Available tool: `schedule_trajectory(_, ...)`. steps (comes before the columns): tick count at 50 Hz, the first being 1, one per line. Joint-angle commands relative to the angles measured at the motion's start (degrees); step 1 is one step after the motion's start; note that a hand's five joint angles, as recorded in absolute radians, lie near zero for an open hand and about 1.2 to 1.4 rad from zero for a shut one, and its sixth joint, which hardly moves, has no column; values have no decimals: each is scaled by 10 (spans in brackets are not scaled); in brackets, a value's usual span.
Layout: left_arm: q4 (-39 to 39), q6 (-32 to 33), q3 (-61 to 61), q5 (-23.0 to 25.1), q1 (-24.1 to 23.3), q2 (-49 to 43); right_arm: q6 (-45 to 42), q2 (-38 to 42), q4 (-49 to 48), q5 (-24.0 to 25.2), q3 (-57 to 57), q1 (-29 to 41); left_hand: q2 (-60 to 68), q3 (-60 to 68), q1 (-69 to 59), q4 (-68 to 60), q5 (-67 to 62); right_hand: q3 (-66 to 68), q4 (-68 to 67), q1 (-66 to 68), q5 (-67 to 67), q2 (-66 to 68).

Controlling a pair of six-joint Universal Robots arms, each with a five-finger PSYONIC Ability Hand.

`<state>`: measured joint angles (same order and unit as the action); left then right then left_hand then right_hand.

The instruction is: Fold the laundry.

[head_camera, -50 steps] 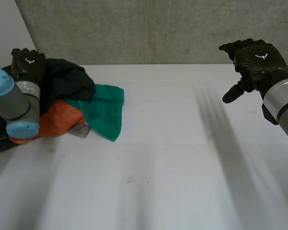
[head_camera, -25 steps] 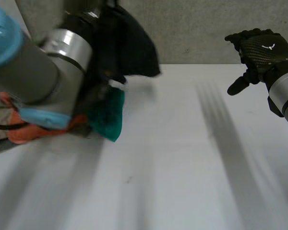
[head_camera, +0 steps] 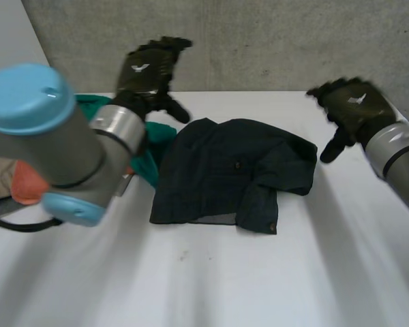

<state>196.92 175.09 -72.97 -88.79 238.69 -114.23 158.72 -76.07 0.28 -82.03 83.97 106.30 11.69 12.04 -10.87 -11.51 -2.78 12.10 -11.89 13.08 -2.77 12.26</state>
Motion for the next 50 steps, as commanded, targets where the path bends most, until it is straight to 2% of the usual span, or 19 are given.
schedule_trajectory(1, -9, 104, -139, 3, 52, 82, -82, 35, 19, 3, 22, 106, -8, -12, 0, 6, 19, -21, 19, -31, 28, -23)
schedule_trajectory(7, 31, 208, -184, 4, 63, 72, -102, 99, -47, -2, 23, 181, -8, -12, 0, 6, 19, -21, 19, -31, 28, -23)
schedule_trajectory(12, 91, 302, -176, 5, 81, -3, -139, 162, -126, -9, 0, 216, -8, -12, 0, 6, 19, -21, 19, -31, 28, -23)
schedule_trajectory(16, 105, 334, -162, 10, 112, -27, -190, 224, -199, -31, -37, 228, -8, -12, 0, 6, 19, -21, 19, -31, 28, -23)
schedule_trajectory(22, 106, 332, -150, 25, 122, -42, -255, 281, -254, -49, -89, 261, -6, -10, -2, 5, 17, -21, 19, -31, 28, -23)
schedule_trajectory(33, 107, 329, -146, 29, 129, -49, -272, 363, -271, 17, -159, 267, -8, -12, 0, 6, 19, -21, 19, -31, 28, -23)
schedule_trajectory(36, 106, 329, -134, 46, 129, -60, -285, 362, -268, 13, -159, 266, -8, -12, 0, 6, 19, 570, -572, 560, -563, 568)
schedule_trajectory(37, 106, 328, -132, 53, 129, -63, -288, 355, -270, 9, -156, 266, -8, -12, 0, 6, 19, 678, -680, 668, -671, 676)
schedule_trajectory(41, 104, 328, -107, 85, 130, -89, -290, 297, -267, -27, -113, 258, -6, -10, -2, 5, 17, 679, -681, 669, -672, 677)
schedule_trajectory(46, 99, 333, -68, 107, 126, -128, -289, 176, -260, -85, -14, 182, -5, -8, -4, 3, 16, 679, -681, 669, -672, 677)
schedule_trajectory(50, 92, 336, -28, 111, 123, -166, -289, 136, -245, -89, 46, 139, -5, -8, -4, 3, 16, 679, -681, 669, -672, 677)
